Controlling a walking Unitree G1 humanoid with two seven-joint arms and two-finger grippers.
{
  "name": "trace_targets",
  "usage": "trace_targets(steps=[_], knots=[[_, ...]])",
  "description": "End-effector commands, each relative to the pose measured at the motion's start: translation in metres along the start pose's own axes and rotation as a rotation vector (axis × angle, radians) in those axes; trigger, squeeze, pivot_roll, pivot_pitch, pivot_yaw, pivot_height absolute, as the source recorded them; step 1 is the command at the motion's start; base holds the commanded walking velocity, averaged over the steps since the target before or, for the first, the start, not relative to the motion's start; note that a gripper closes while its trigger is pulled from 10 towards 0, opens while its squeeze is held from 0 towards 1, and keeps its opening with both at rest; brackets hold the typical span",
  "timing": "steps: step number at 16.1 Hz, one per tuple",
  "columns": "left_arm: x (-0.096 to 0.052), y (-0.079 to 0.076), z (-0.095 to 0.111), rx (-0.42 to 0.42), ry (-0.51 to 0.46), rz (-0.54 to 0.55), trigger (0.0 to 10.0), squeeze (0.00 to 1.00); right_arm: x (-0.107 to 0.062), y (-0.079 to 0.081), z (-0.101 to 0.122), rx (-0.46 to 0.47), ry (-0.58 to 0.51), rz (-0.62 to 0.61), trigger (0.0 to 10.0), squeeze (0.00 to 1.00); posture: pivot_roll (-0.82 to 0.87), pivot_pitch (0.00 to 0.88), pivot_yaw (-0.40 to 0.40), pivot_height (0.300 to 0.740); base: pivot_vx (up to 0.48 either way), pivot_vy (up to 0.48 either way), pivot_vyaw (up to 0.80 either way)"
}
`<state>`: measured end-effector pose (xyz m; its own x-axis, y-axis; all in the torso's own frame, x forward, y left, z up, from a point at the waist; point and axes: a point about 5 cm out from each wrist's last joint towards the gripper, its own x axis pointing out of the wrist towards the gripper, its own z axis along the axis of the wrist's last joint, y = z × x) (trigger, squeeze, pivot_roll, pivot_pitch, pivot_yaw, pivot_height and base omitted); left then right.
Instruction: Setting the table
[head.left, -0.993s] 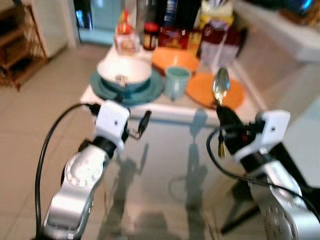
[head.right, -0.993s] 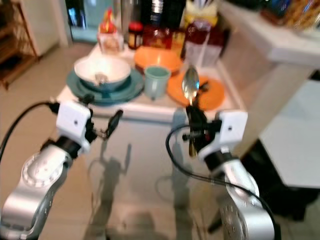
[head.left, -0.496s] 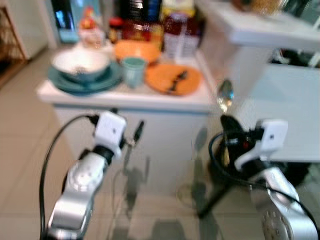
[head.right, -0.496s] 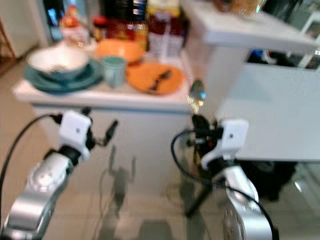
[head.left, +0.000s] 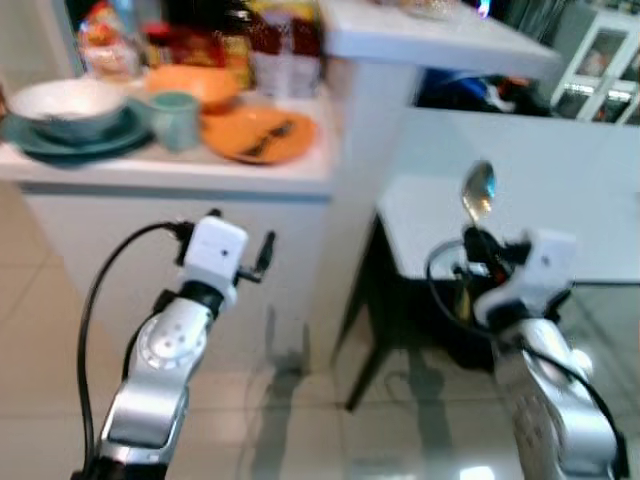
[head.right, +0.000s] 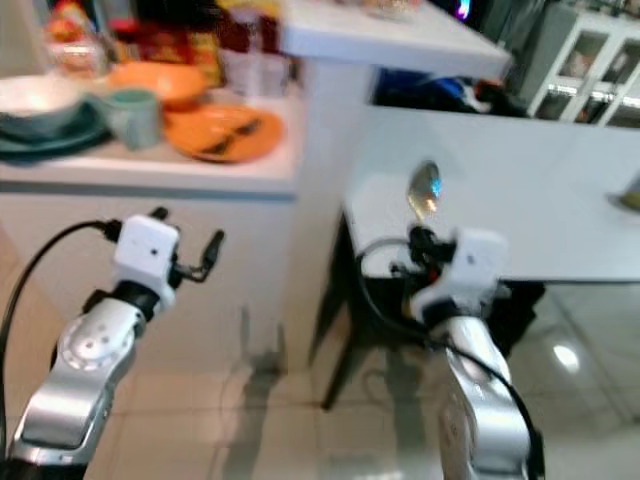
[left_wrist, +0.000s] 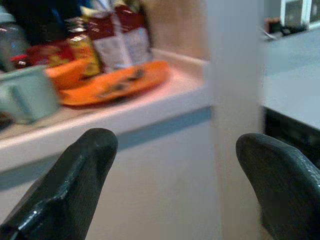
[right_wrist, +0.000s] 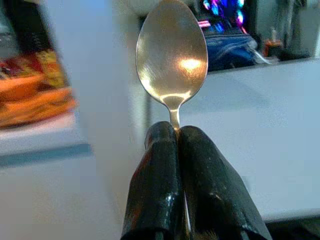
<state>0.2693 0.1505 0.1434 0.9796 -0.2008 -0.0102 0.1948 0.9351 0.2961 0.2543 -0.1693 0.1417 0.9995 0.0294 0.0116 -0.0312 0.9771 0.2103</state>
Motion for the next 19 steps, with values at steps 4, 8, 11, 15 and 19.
trace_targets(steps=[4, 8, 11, 15, 19], knots=[[0.004, -0.002, 0.014, -0.025, -0.033, 0.013, 10.0, 0.00, 0.005, -0.008, 0.005, -0.118, -0.001, -0.047, 10.0, 0.00, 0.07, 0.000, -0.079, 0.740, 0.000, -0.480, 0.40], [0.012, 0.003, 0.023, -0.051, -0.055, 0.018, 10.0, 0.00, 0.002, -0.013, 0.009, -0.143, -0.006, -0.070, 10.0, 0.00, 0.02, 0.016, -0.028, 0.740, 0.000, -0.480, 0.80], [0.016, 0.003, 0.024, -0.047, -0.053, -0.009, 10.0, 0.00, -0.003, -0.021, 0.016, -0.179, -0.031, -0.124, 10.0, 0.00, 0.01, 0.031, -0.013, 0.740, 0.000, -0.480, 0.80], [0.017, 0.003, 0.028, -0.034, -0.059, -0.029, 10.0, 0.00, 0.006, -0.019, 0.016, -0.164, -0.003, -0.131, 10.0, 0.00, 0.04, 0.038, -0.013, 0.740, 0.000, -0.480, 0.00], [0.014, 0.013, 0.029, -0.025, -0.048, 0.015, 10.0, 0.00, 0.018, -0.011, 0.026, -0.094, -0.027, -0.129, 10.0, 0.00, 0.06, 0.043, -0.032, 0.740, 0.000, -0.480, 0.00]])
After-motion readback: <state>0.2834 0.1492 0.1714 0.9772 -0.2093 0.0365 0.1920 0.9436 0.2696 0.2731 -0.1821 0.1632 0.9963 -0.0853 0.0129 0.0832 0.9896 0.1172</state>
